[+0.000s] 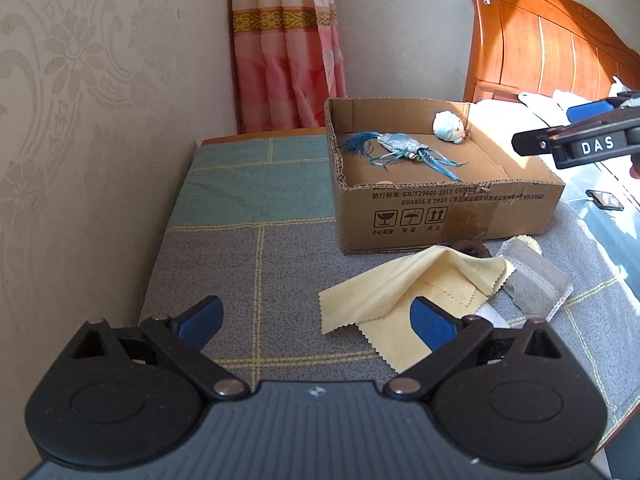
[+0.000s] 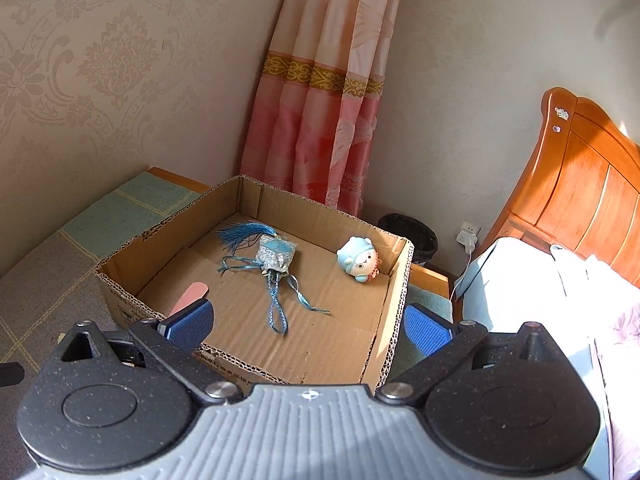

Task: Organize soft objects
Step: 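Move right tool toward grey sachet and beige rope ring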

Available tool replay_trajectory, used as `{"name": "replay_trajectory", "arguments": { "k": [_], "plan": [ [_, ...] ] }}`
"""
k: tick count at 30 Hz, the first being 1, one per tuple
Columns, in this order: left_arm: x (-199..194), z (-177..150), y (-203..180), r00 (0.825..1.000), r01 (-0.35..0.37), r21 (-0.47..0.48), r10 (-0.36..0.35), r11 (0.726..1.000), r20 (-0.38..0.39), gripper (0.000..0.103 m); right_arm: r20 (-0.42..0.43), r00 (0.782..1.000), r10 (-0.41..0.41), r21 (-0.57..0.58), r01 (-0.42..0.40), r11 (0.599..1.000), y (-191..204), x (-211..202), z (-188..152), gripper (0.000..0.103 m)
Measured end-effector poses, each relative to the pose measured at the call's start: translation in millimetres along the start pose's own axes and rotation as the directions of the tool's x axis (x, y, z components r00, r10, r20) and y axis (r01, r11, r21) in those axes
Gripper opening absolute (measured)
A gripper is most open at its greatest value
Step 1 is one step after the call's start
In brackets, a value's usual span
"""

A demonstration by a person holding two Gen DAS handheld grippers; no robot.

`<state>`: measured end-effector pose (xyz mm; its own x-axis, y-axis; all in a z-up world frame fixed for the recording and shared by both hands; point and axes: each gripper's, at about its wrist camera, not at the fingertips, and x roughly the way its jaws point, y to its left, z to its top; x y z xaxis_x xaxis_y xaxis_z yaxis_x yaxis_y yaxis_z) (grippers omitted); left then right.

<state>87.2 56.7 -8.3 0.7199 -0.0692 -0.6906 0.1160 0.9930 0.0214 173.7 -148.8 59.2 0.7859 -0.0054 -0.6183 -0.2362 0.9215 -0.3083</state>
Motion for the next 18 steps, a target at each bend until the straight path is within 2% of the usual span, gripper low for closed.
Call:
{"name": "replay_trajectory", "arguments": {
  "k": [9, 13, 18],
  "plan": [
    [3.3, -1.1, -0.6, 1.000, 0.030, -0.026, -0.030, 0.999, 0.001, 0.099, -0.034, 0.999, 0.036, 0.018, -0.035, 0.999, 20.9, -15.3, -46.5, 0.103],
    [7.1, -1.3, -3.0, 0.999, 0.051, -0.035, -0.051, 0.998, -0.002, 0.099, -0.093, 0.995, 0.042, 0.042, -0.039, 0.998, 28.3, -9.2, -72.2, 0.103],
    [13.5, -1.8, -10.2, 0.999, 0.039, -0.013, -0.039, 0.999, -0.016, 0.100, -0.168, 0.985, 0.032, 0.059, -0.022, 0.998, 33.3, 5.8, -98.5, 0.103]
  ]
}}
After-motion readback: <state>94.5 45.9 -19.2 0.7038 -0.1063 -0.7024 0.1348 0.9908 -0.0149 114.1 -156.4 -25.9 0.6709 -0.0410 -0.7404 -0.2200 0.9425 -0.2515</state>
